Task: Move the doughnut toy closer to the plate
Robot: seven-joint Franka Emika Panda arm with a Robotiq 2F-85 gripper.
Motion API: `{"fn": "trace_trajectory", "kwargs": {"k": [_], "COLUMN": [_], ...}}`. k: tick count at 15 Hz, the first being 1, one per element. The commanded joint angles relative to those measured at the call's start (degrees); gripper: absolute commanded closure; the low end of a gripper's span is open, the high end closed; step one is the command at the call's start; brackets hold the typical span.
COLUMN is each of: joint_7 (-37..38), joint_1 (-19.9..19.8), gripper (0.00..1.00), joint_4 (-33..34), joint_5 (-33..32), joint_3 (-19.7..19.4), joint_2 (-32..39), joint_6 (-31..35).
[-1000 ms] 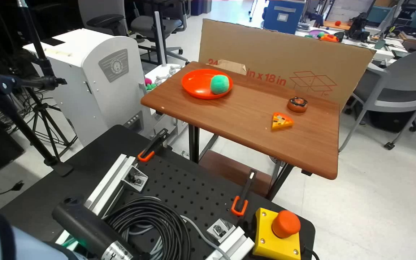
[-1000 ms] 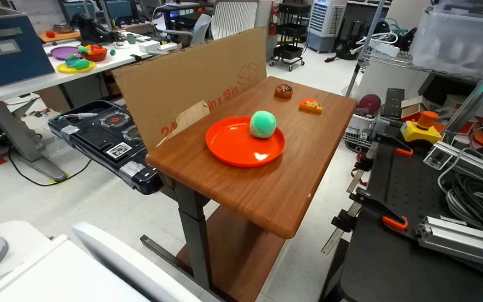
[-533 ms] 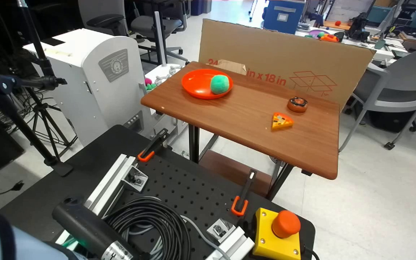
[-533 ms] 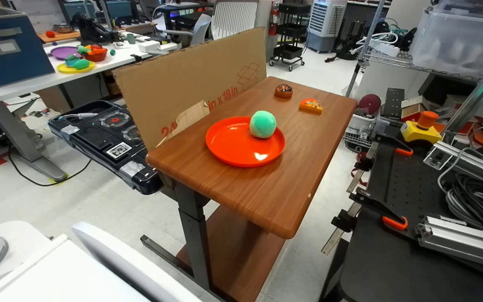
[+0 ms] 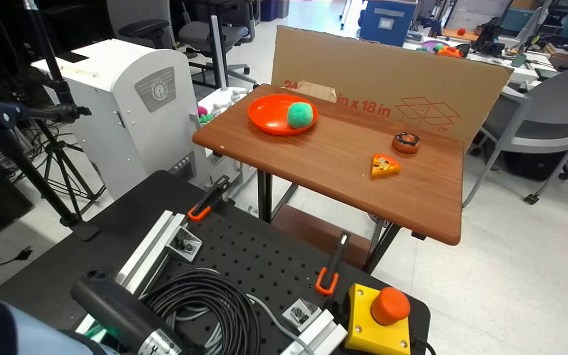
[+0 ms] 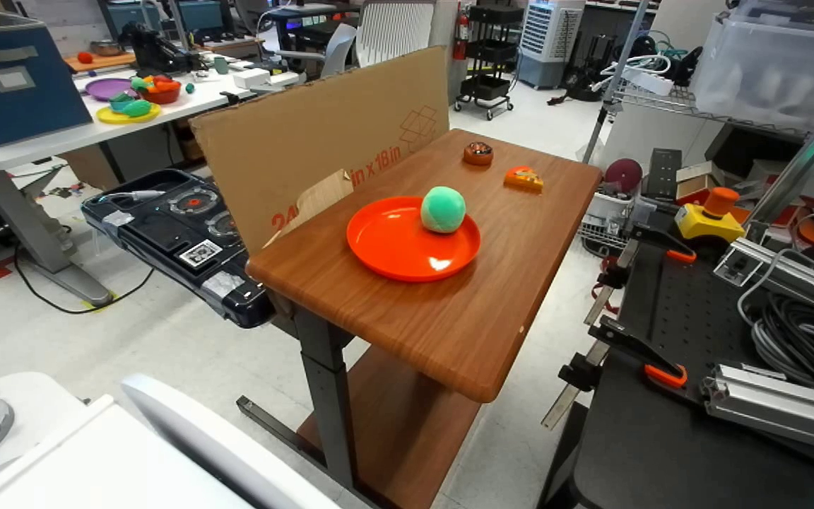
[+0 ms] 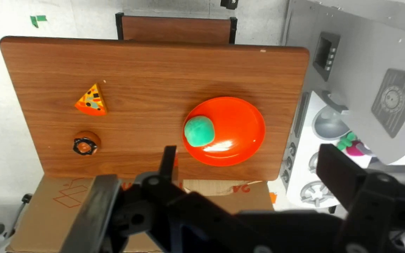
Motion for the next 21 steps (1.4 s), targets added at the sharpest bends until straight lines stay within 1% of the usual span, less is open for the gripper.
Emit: {"fn": "trace_trajectory", "kwargs": {"k": [1, 4, 7, 9, 14, 17, 21], "joint_7": [0.25, 0.3, -0.61, -1.71, -1.28, -0.02, 0.06], "joint_1": [-3.85, -6.21, -8.19, -8.94, -10.5, -10.9, -11.74], "gripper": [0.0, 0.0, 0.0, 0.0, 0.0, 0.0, 0.0], "joint_4": [7.72, 14.74, 21.53, 25.43, 34.71, 39.75, 46.23], "joint_5": [-0.65, 0.41, -0.86, -0.58, -0.43, -1.67, -1.42], "joint_3": [-3.86, -7.0, -9.49, -10.81, -12.6, -13.55, -14.45], "joint_2": [10.58, 19.64, 28.63, 34.5, 48.7, 56.96, 65.42], "joint_6": [1.63, 1.59, 3.19, 4.05, 5.13, 5.54, 4.48]}}
